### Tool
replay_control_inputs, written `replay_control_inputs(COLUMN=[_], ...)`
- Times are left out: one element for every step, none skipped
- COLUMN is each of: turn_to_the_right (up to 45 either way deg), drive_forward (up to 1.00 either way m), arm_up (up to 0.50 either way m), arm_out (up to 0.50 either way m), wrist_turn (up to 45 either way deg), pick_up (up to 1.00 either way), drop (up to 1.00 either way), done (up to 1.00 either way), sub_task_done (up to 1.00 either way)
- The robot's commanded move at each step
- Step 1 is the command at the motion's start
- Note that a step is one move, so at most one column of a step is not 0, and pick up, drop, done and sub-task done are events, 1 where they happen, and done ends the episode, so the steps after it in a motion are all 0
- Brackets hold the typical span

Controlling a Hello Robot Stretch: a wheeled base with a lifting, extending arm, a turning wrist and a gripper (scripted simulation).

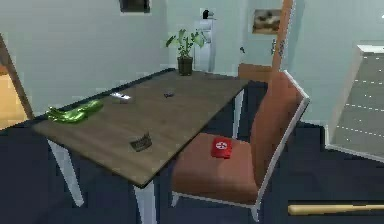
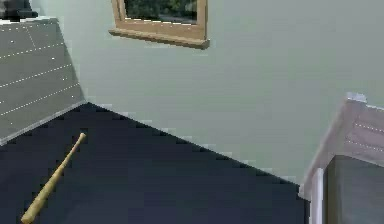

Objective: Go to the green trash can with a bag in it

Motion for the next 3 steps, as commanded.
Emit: replay_control_inputs(turn_to_the_right=[-45.0, -6.0, 0.0], drive_forward=[0.0, 0.0, 1.0], arm_up=[0.0, 0.0, 0.0], arm_out=[0.0, 0.0, 0.0], wrist_turn=[0.0, 0.0, 0.0], pick_up=[0.0, 0.0, 0.0], drop=[0.0, 0.0, 0.0], done=[0.0, 0.0, 0.0], sub_task_done=[0.0, 0.0, 0.0])
